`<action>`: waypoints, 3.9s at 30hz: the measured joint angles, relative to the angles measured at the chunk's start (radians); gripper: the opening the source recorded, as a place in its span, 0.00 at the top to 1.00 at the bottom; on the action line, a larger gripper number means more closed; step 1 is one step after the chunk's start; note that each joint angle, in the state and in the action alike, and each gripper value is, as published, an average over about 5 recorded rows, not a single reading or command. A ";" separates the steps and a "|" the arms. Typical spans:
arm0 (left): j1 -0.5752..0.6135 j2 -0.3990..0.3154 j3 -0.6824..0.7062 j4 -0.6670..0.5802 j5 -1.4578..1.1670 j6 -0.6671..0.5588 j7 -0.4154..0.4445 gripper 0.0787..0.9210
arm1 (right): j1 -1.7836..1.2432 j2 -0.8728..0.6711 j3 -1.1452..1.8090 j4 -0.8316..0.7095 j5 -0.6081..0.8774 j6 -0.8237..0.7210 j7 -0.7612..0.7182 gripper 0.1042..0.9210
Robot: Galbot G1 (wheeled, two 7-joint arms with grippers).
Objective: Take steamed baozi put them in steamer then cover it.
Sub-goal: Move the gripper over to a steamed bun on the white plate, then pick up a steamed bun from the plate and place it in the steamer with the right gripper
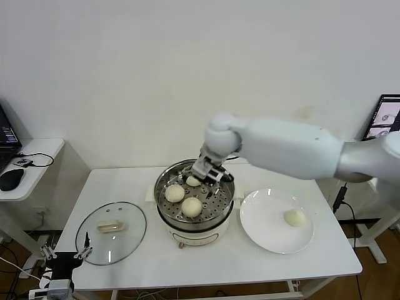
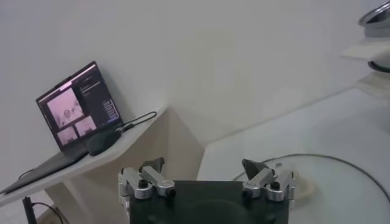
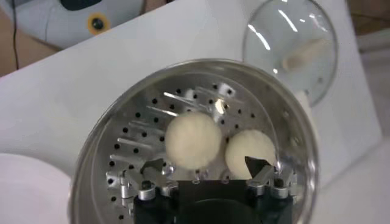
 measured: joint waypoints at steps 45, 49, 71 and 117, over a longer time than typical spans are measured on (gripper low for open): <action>-0.015 0.019 0.031 0.031 0.022 0.008 0.015 0.12 | -0.731 -0.480 0.587 -0.148 -0.359 -0.160 0.049 0.12; -0.017 0.018 0.031 0.036 0.022 0.008 0.016 0.12 | -0.750 -0.445 0.601 -0.188 -0.377 -0.159 0.057 0.12; -0.023 0.012 0.035 0.050 0.021 0.004 0.018 0.12 | -0.786 -0.378 0.636 -0.265 -0.430 -0.178 0.049 0.31; -0.023 -0.001 0.023 0.029 0.008 0.002 0.013 0.12 | -0.034 -0.077 0.053 0.016 0.286 -0.611 0.211 0.32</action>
